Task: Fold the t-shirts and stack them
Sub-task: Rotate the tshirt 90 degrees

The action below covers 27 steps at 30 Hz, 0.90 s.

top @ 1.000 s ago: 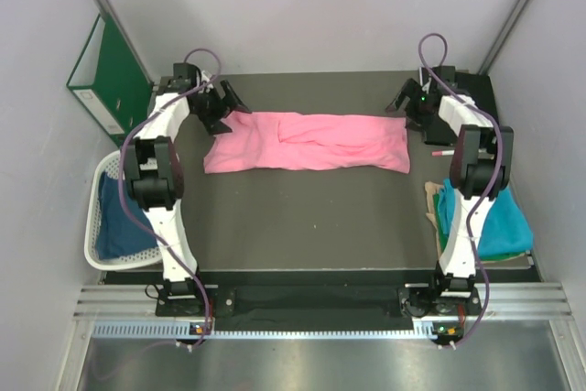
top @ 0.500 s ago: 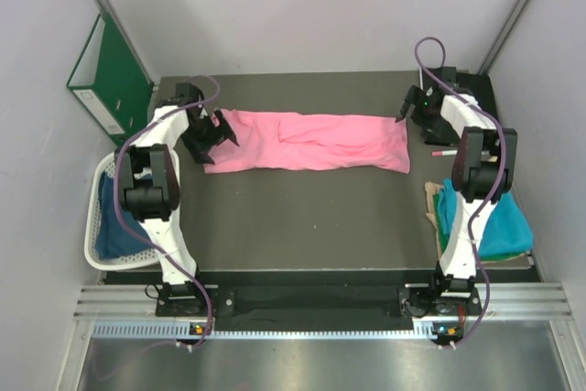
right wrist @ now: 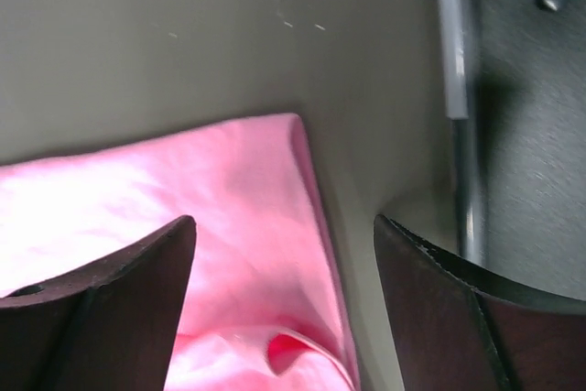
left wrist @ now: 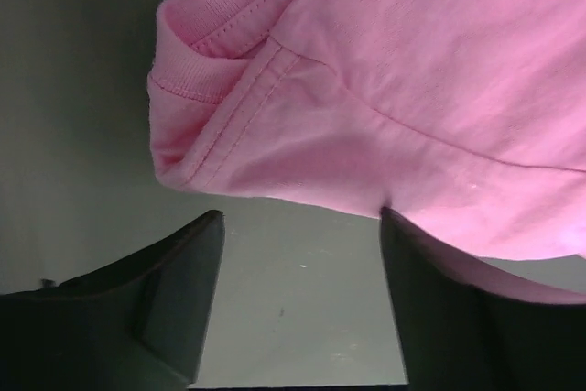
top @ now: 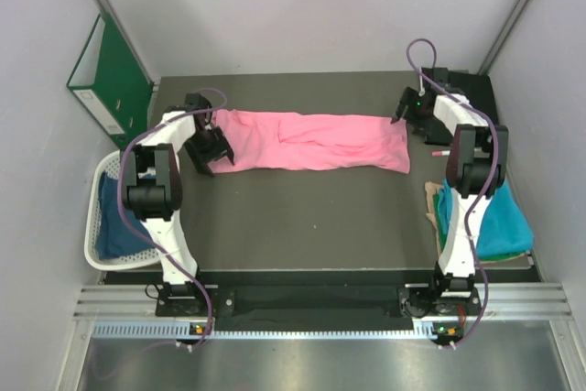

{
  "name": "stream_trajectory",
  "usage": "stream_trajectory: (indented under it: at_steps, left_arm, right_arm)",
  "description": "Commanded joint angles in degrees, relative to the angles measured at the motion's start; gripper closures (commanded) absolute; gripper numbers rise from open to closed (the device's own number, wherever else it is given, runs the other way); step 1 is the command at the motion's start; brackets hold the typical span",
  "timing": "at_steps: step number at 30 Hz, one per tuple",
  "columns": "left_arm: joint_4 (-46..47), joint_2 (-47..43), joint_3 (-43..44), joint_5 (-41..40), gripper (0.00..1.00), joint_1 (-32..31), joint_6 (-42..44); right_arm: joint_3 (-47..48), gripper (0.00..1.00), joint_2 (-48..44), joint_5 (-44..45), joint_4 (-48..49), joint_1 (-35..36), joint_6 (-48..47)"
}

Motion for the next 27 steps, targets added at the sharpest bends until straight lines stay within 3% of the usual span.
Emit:
stream_trajectory:
  at_steps: [1,2,4,5,8,9,10,13,27]
  left_arm:
    - [1.61,1.17,-0.79,0.34,0.35,-0.18,0.25]
    - [1.88,1.71,-0.7,0.87,0.5,-0.18,0.16]
    - [2.14,3.63,0.09,1.05,0.6,-0.18,0.07]
    - [2.14,4.51,0.35,1.14,0.64,-0.18,-0.02]
    - [2.5,7.24,1.85,1.32,0.95,-0.18,-0.45]
    - [2.5,8.55,2.89,1.49,1.0,-0.18,-0.54]
    - [2.41,9.18,3.6,1.41,1.0,-0.18,-0.63]
    - [2.14,11.64,6.85,1.14,1.0,-0.18,-0.72]
    - [-1.99,27.72,34.62,2.63,1.0,-0.27,-1.16]
  right_arm:
    - [2.1,0.24,3.07,-0.34,1.51,1.41,0.48]
    - [2.1,0.3,3.43,-0.34,1.69,1.84,0.66]
    - [2.19,0.37,4.22,-0.69,1.52,3.34,1.01]
    - [2.19,0.47,4.39,-0.86,1.51,3.52,1.19]
    - [1.76,0.66,4.57,-1.04,0.64,3.78,1.36]
    - [1.49,0.7,4.22,-1.13,0.11,3.78,1.36]
    - [0.79,0.79,3.96,-1.13,-0.33,3.69,1.45]
    - [-2.36,0.89,1.77,-1.13,-2.08,3.69,1.36]
    - [-27.06,1.0,-16.77,-2.54,-9.9,4.22,5.67]
